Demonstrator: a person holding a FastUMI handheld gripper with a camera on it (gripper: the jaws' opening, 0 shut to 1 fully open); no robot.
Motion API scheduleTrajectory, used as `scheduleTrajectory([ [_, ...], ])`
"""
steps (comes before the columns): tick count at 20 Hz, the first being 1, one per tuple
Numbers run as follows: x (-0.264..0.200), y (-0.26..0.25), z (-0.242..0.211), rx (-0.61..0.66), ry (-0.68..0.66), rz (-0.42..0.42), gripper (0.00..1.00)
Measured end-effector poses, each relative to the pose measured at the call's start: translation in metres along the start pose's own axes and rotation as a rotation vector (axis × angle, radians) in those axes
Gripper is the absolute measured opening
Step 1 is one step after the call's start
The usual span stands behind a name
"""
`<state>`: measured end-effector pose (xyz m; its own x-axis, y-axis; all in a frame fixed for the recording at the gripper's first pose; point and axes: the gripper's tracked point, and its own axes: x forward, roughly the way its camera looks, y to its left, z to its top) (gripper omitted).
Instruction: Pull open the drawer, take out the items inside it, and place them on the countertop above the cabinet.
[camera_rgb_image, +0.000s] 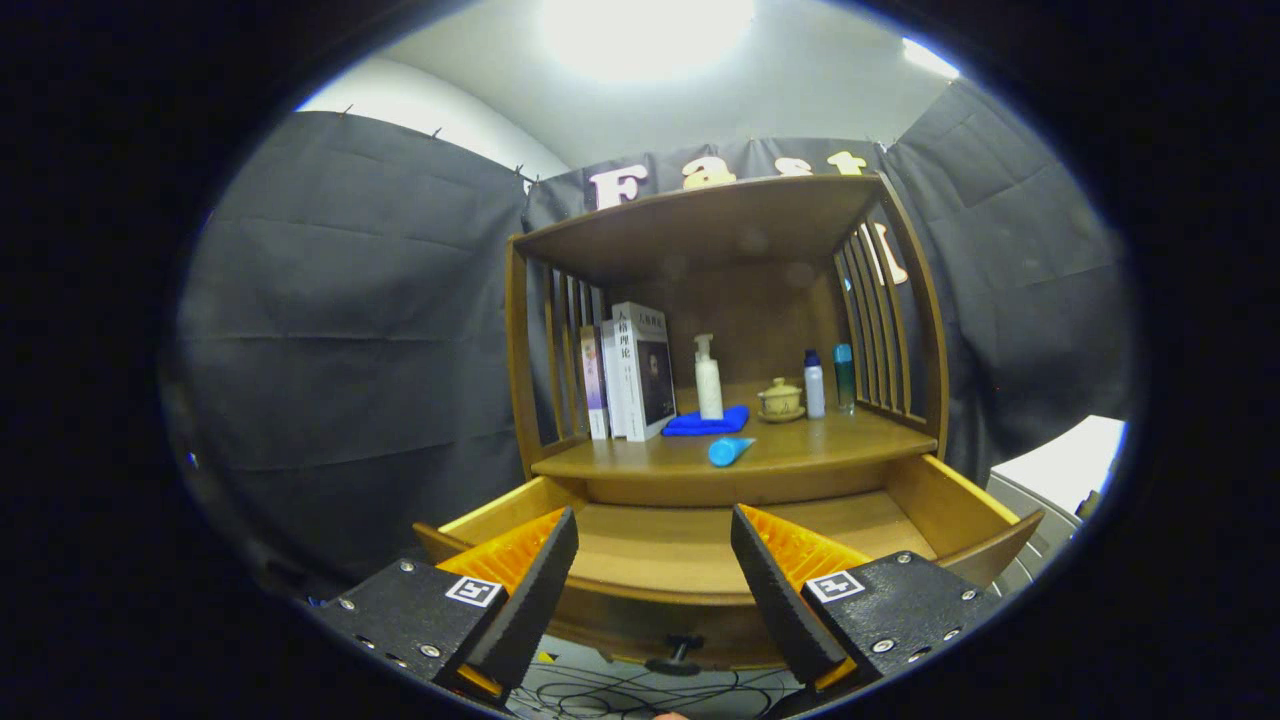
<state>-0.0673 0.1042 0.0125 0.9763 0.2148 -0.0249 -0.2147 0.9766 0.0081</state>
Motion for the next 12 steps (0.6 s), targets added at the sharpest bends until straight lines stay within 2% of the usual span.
scheduleTrajectory([
  [6,-0.016,-0.001,-0.065,-0.025,0.124,0.015,0.95],
  [12,-0.010,-0.016,-0.107,-0.052,0.200,-0.039,0.95],
])
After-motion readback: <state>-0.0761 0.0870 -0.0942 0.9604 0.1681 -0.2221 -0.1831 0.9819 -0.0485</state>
